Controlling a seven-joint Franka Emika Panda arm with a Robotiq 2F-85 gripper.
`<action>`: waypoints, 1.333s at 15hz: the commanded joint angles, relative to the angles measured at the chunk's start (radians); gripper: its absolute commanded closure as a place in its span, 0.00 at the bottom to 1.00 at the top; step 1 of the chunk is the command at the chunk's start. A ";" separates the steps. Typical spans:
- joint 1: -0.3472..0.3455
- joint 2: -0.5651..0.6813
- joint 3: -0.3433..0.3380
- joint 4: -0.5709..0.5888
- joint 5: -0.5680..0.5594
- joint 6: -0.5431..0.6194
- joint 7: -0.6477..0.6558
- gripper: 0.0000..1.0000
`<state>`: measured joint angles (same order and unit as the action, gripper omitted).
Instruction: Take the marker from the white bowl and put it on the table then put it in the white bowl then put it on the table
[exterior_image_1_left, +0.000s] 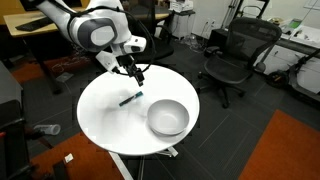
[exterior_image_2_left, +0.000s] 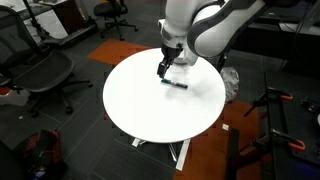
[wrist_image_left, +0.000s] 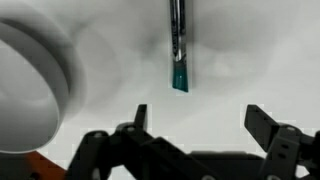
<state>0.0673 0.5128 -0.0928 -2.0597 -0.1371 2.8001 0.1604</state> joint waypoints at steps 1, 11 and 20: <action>0.004 -0.096 -0.015 -0.046 -0.008 -0.019 -0.026 0.00; -0.095 -0.281 0.052 -0.127 0.058 -0.065 -0.219 0.00; -0.120 -0.289 0.034 -0.085 0.040 -0.158 -0.270 0.00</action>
<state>-0.0495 0.2253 -0.0624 -2.1461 -0.0962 2.6462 -0.1101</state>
